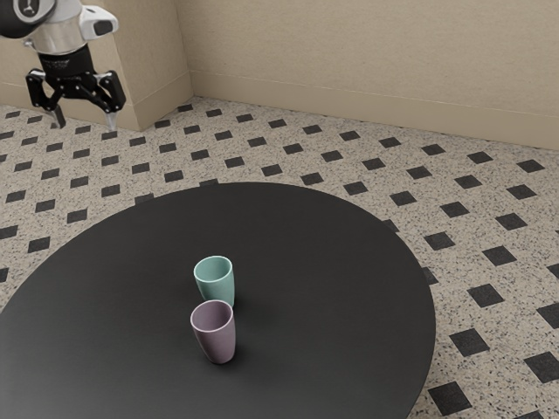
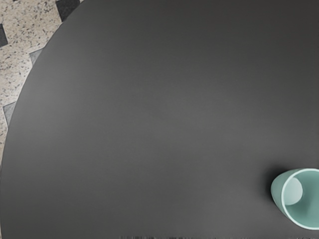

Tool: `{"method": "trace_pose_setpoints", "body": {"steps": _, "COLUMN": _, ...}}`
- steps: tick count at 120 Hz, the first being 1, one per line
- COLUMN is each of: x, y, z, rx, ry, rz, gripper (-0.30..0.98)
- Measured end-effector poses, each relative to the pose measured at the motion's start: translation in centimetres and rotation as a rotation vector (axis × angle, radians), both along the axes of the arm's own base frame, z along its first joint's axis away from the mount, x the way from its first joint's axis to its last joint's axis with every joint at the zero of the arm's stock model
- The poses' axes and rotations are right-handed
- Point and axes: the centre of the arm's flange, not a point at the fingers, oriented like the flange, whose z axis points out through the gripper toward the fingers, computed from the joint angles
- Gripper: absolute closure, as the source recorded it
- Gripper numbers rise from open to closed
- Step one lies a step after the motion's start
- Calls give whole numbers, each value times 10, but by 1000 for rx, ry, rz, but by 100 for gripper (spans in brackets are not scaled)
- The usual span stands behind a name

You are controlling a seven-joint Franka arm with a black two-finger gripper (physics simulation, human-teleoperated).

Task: Place the right cup onto the left cup

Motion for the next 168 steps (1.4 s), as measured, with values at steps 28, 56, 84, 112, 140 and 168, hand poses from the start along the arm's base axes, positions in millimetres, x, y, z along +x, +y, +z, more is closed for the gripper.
{"method": "trace_pose_setpoints", "body": {"steps": 28, "x": 4, "y": 2, "z": -13, "rx": -3, "ry": 31, "rz": -16, "gripper": 0}}
{"method": "trace_pose_setpoints", "body": {"steps": 56, "x": 13, "y": -5, "z": -49, "rx": -16, "ry": 75, "rz": -43, "gripper": 0}}
{"method": "trace_pose_setpoints", "body": {"steps": 84, "x": -1, "y": -44, "z": -129, "rx": -42, "ry": 108, "rz": -125, "gripper": 0}}
{"method": "trace_pose_setpoints", "body": {"steps": 112, "x": -13, "y": -77, "z": -187, "rx": -111, "ry": 105, "rz": -116, "gripper": 0}}
{"method": "trace_pose_setpoints", "body": {"steps": 140, "x": -32, "y": -116, "z": -226, "rx": -154, "ry": 123, "rz": -87, "gripper": 0}}
{"method": "trace_pose_setpoints", "body": {"steps": 168, "x": -50, "y": -138, "z": -260, "rx": -160, "ry": 133, "rz": -49, "gripper": 0}}
